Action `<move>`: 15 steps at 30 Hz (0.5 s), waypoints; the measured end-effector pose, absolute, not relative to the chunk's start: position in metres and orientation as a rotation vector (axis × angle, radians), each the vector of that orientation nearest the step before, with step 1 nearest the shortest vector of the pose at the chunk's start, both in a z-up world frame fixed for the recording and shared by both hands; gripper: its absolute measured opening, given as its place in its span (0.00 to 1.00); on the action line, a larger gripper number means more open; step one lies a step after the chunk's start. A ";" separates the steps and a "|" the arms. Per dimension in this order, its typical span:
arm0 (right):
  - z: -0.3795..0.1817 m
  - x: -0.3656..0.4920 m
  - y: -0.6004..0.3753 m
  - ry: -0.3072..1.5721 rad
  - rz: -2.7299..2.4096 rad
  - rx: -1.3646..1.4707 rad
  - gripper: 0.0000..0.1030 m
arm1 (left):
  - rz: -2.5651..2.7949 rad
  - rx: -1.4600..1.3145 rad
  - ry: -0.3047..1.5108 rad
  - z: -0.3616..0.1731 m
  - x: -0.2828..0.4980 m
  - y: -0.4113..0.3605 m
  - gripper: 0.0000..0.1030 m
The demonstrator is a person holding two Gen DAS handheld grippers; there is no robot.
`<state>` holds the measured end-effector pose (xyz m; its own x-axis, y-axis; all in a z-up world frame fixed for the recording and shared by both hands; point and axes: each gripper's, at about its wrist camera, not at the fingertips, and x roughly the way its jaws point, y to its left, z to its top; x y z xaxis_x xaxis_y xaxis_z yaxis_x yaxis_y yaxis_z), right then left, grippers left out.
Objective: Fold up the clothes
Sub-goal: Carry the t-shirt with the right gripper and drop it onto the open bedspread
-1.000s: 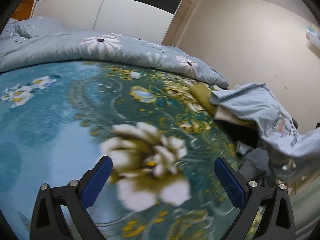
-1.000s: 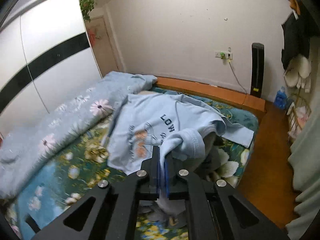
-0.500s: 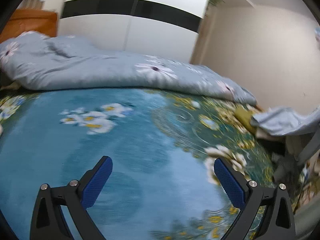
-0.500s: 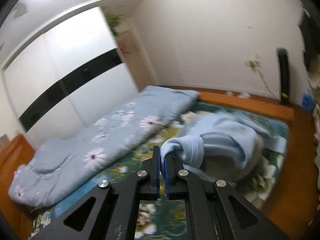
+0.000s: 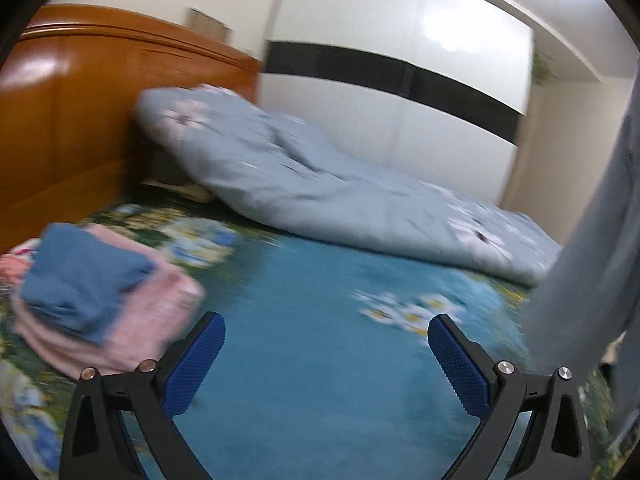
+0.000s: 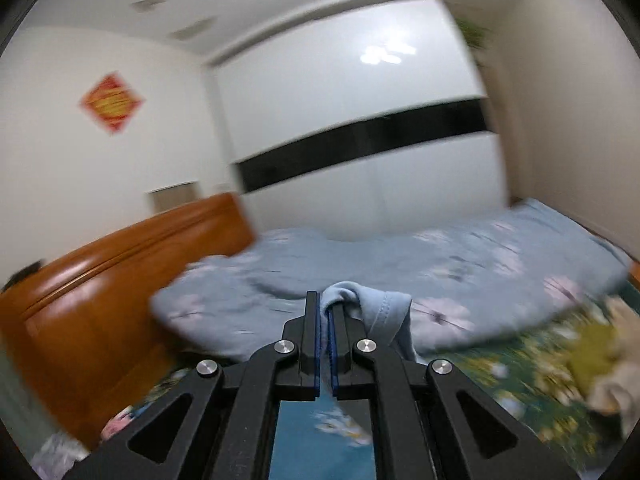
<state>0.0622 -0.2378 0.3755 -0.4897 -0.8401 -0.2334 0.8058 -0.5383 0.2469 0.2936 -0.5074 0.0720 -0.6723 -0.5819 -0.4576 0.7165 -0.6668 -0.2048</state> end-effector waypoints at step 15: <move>0.198 0.033 -0.122 0.024 -2.235 0.855 0.03 | -2.367 0.541 0.546 0.066 0.342 -0.510 1.00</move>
